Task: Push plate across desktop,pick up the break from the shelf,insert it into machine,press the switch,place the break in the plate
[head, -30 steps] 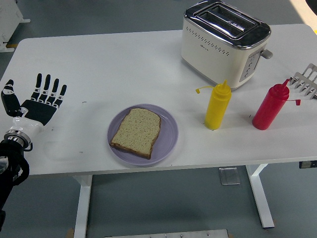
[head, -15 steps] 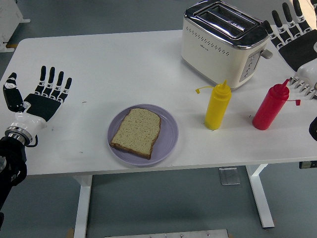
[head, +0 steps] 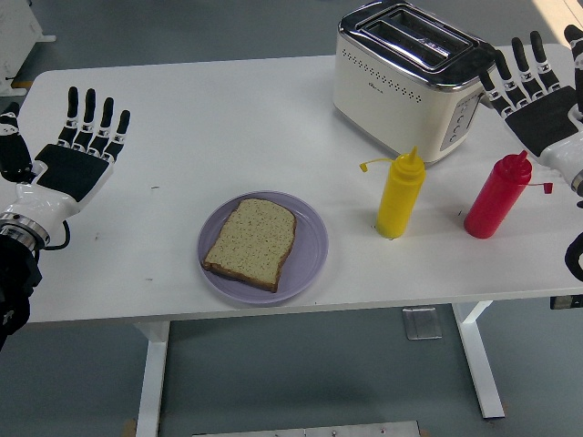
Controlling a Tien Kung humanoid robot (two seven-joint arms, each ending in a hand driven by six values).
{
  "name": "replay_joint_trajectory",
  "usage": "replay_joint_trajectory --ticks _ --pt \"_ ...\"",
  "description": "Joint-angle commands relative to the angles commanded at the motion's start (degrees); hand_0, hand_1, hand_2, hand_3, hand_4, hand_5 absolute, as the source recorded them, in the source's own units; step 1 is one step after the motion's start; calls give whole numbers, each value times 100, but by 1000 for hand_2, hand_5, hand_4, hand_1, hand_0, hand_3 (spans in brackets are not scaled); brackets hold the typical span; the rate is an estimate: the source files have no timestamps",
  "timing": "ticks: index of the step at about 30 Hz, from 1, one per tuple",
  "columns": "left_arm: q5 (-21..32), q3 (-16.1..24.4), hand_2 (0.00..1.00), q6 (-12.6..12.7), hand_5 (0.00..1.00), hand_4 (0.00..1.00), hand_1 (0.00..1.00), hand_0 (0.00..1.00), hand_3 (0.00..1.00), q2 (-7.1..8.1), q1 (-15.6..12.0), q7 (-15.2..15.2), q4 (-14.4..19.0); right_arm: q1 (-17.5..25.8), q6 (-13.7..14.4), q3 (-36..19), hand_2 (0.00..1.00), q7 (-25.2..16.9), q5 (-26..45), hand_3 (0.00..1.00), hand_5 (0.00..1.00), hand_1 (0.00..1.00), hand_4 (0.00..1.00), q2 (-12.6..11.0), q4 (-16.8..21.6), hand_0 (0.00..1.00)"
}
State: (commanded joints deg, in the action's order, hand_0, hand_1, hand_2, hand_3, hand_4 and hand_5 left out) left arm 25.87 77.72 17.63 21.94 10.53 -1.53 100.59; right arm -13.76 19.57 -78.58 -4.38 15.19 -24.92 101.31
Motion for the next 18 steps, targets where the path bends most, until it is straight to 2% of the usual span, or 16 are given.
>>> replay_joint_trajectory --ticks 1,2,18 --pt "8 1 702 2 998 771 747 784 699 -2 4 1 8 8 1 7 671 -1 3 666 410 716 707 6 4 790" --pt "16 1 702 4 998 771 746 784 700 -3 7 3 27 16 2 16 675 -2 4 670 463 716 729 13 10 789" --pt "50 6 697 0 998 772 745 783 700 3 21 30 134 67 15 -1 675 -4 -16 671 462 715 729 40 27 789"
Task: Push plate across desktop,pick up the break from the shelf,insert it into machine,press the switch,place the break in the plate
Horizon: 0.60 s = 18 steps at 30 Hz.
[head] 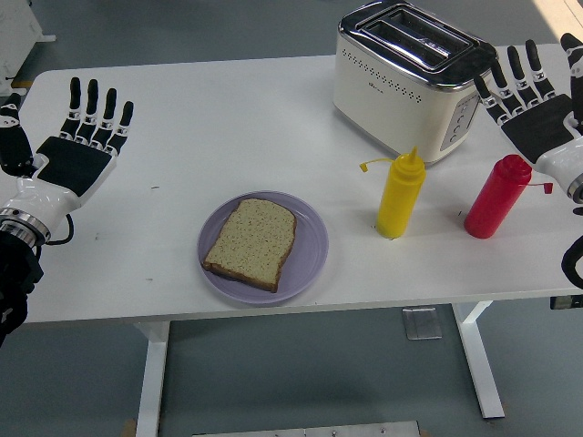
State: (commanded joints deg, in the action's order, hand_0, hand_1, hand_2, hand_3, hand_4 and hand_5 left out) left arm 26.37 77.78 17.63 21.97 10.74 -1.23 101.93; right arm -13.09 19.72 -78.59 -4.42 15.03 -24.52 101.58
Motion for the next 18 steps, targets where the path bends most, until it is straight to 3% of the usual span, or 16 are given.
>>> replay_joint_trajectory --ticks 18 --pt "-15 -15 697 -12 998 772 743 782 701 8 -14 -1 0 -34 6 170 672 -40 20 665 458 713 727 -61 -1 788"
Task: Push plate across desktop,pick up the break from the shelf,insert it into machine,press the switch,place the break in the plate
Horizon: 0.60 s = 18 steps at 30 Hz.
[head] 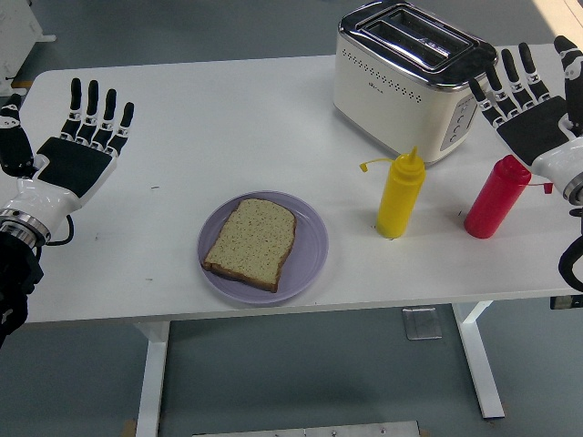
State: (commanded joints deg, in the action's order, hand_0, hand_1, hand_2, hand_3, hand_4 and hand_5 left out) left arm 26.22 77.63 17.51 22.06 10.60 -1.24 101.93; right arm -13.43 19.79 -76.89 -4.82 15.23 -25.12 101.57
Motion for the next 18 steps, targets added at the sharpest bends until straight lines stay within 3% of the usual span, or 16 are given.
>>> replay_joint_trajectory --ticks 18 --pt "-34 -117 694 -5 998 772 742 781 702 -13 32 6 -12 47 33 -88 670 -26 -37 662 448 710 720 -43 36 788"
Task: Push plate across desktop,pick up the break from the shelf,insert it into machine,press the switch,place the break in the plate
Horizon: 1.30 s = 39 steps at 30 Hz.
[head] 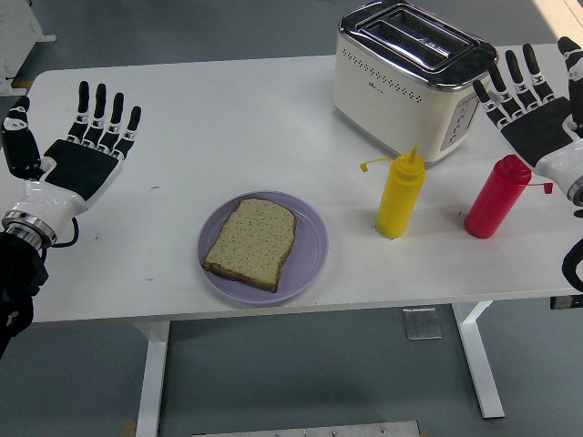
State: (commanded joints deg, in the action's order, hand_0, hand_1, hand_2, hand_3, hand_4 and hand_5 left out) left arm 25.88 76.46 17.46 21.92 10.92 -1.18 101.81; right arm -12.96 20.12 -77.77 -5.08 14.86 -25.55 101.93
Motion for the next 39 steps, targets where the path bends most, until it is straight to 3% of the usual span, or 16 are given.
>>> replay_joint_trajectory --ticks 39 --pt "1 19 691 2 998 773 740 781 707 -19 47 7 12 -19 27 0 669 -11 -79 658 440 707 716 -24 0 787"
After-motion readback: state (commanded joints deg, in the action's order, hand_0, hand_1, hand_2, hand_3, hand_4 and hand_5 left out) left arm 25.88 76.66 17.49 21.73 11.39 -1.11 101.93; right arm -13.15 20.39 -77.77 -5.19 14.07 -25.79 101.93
